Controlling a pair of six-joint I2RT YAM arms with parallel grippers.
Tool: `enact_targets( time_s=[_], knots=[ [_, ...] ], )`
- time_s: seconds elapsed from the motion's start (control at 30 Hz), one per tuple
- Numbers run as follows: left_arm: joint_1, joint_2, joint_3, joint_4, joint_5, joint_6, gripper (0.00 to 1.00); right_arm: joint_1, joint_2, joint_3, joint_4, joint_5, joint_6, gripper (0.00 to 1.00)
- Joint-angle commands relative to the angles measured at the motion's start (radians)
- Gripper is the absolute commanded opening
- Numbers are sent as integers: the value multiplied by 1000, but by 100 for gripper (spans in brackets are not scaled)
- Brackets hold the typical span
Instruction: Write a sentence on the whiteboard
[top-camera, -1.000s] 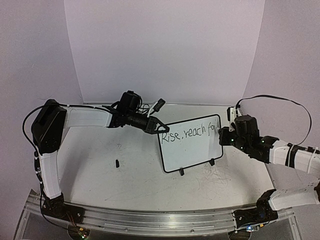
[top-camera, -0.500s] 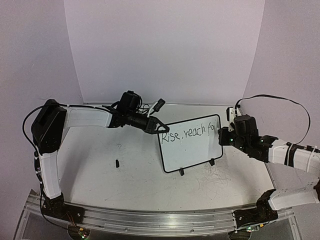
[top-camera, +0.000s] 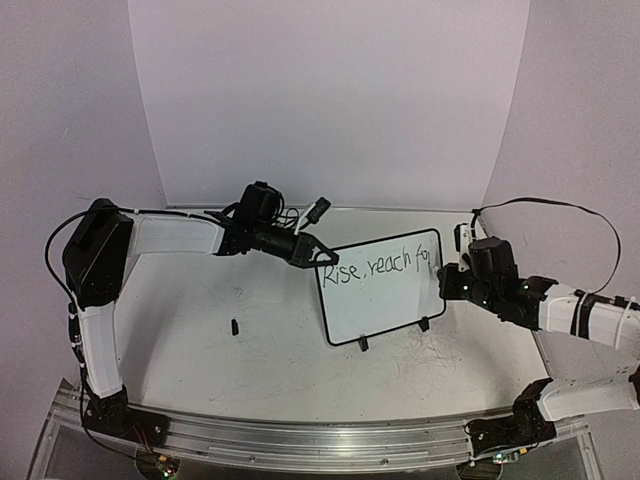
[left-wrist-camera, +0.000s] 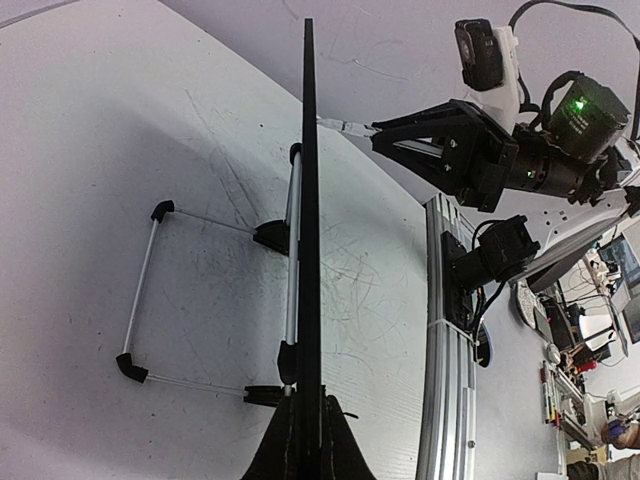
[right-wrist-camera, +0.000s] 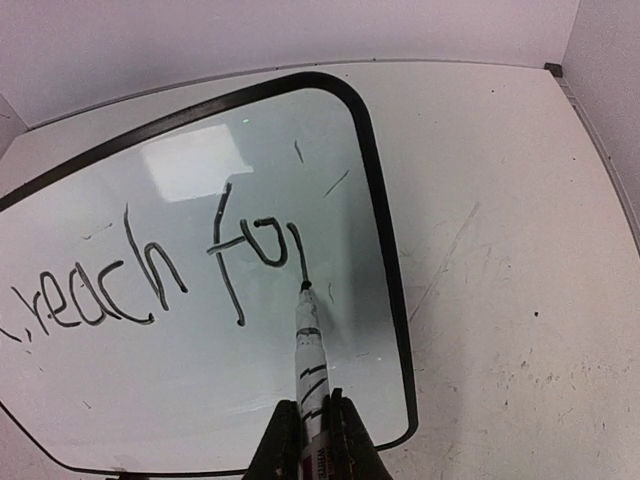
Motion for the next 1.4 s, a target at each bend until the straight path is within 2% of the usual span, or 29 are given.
enact_targets(
  time_s=[0.0,0.37,0.93,1.37],
  knots=[
    [-22,-32,8,-23,39,21,0,-5,-14,14,10,14,4,0],
    [-22,-35,6,-23,37,22,0,-5,31,48,90,58,-14,0],
    [-22,-35,6,-23,37,22,0,-5,39,70,87,101,-4,0],
    [-21,-32,8,-34,19,23,0,-5,-229,49,-68,-40,-40,0]
  ],
)
